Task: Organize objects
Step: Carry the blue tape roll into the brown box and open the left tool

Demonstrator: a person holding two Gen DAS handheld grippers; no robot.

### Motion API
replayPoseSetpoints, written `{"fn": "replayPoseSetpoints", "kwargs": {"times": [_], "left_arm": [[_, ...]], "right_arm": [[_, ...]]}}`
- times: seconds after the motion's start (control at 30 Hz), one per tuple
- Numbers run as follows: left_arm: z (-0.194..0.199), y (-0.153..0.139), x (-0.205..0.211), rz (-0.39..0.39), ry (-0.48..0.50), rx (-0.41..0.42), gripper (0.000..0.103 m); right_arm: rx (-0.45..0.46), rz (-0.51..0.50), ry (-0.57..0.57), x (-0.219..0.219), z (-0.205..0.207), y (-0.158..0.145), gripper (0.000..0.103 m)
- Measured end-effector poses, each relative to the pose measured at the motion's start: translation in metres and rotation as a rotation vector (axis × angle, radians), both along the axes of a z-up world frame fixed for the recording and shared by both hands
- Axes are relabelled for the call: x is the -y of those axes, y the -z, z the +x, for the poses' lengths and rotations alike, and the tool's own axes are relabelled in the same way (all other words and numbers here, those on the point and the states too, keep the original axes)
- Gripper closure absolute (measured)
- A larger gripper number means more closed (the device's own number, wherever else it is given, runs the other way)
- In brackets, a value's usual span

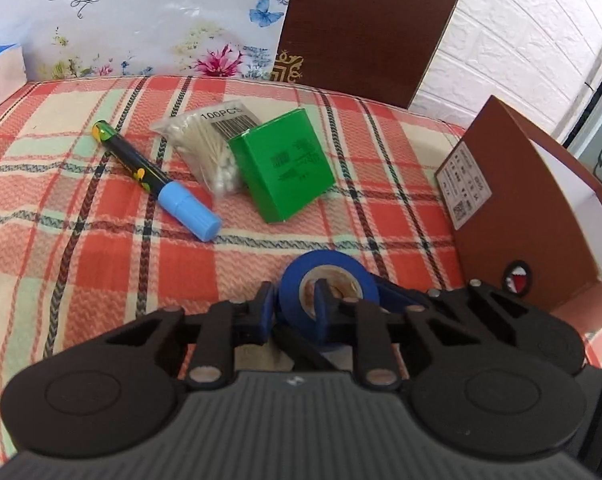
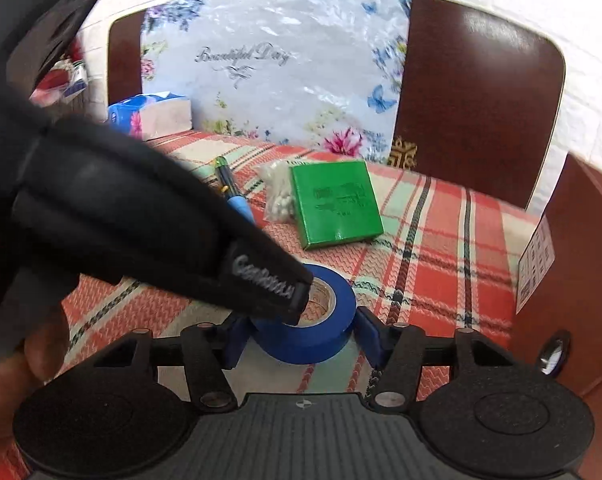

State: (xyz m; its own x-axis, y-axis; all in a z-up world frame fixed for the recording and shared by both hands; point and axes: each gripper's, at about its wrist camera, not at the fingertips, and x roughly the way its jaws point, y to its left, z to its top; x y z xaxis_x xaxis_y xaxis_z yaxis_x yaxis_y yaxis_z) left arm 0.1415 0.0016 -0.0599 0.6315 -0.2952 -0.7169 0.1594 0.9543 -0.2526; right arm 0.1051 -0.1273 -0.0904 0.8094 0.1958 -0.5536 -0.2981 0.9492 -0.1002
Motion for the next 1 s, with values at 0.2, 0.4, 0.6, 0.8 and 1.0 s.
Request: {"fn": "replayPoseSetpoints", "kwargs": {"times": [0.2, 0.4, 0.6, 0.8, 1.0], "left_arm": [[-0.052, -0.035, 0.013, -0.01, 0.028, 0.081, 0.08], [-0.075, -0.095, 0.068, -0.042, 0.178, 0.252, 0.08], [-0.057, -0.105, 0.156, -0.009, 0.346, 0.282, 0.08], [-0.023, -0.092, 0.216, 0.057, 0.374, 0.252, 0.069], [-0.023, -0.095, 0.226, 0.139, 0.35, 0.296, 0.059]], "right_arm": [[0.192, -0.084, 0.025, -0.008, -0.064, -0.02, 0.047], [0.391, -0.101, 0.196, 0.036, -0.102, -0.067, 0.047], [0.363, -0.052, 0.369, 0.11, -0.099, -0.076, 0.047], [0.29, 0.029, 0.483, 0.163, -0.067, -0.064, 0.048], [0.308, 0.059, 0.549, 0.173, -0.058, -0.055, 0.035]]}}
